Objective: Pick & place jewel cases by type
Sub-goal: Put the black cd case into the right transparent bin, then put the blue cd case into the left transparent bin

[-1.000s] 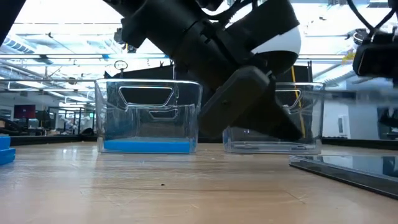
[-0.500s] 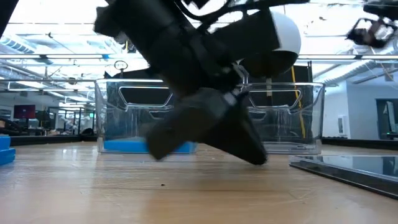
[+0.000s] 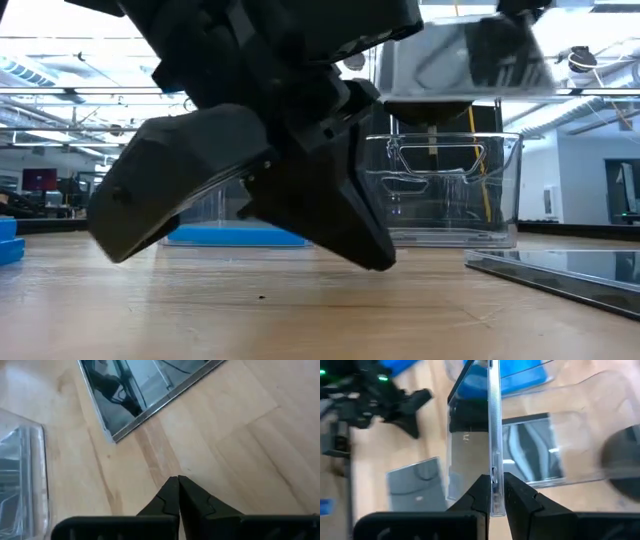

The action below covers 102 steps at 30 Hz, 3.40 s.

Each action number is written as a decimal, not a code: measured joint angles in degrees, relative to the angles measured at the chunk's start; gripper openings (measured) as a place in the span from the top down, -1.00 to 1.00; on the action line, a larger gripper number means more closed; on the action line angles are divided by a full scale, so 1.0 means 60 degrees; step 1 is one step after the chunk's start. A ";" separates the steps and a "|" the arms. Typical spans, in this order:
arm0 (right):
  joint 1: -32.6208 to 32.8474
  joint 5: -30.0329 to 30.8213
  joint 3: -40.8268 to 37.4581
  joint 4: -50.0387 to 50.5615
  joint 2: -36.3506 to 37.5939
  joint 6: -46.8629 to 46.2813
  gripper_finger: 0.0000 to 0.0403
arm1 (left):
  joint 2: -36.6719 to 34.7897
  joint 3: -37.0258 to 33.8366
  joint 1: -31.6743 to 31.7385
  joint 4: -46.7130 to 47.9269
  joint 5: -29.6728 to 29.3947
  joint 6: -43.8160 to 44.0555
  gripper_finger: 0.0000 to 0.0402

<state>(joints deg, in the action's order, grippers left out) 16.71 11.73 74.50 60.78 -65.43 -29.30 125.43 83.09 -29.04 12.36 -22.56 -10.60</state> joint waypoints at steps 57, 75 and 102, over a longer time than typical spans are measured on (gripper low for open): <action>-0.4768 -0.2857 -0.1677 -0.1495 -0.3333 0.4716 0.31 | 0.0004 0.0007 0.0083 0.0603 0.0105 -0.0052 0.97; -0.0411 -0.0385 -0.0689 -0.0813 0.0089 0.2075 0.95 | -0.1711 -0.0007 -0.0468 0.3252 -0.2312 0.1454 0.95; 0.1641 0.1252 -0.7115 -1.4159 -0.0953 0.4512 1.00 | -0.3759 -0.1851 -0.5533 1.1861 -0.1061 1.7440 0.81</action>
<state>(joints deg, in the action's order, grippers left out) 26.55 19.24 31.81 -24.18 -71.15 -2.23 102.87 71.99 -62.24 83.53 -28.93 94.04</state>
